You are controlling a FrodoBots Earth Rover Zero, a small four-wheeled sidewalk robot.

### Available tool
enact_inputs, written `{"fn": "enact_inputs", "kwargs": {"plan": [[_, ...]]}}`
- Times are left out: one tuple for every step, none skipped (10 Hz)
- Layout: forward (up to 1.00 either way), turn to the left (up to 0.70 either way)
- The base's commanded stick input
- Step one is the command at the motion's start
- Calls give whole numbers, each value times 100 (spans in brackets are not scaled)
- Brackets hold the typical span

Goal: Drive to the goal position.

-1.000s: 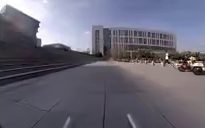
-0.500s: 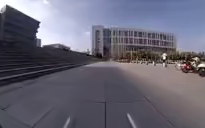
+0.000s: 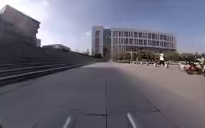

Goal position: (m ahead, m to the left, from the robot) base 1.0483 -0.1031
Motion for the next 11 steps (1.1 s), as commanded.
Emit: {"fn": "enact_inputs", "kwargs": {"plan": [[70,0],[70,0],[70,0],[70,0],[70,0],[70,0],[70,0],[70,0],[70,0],[14,0],[0,0]]}}
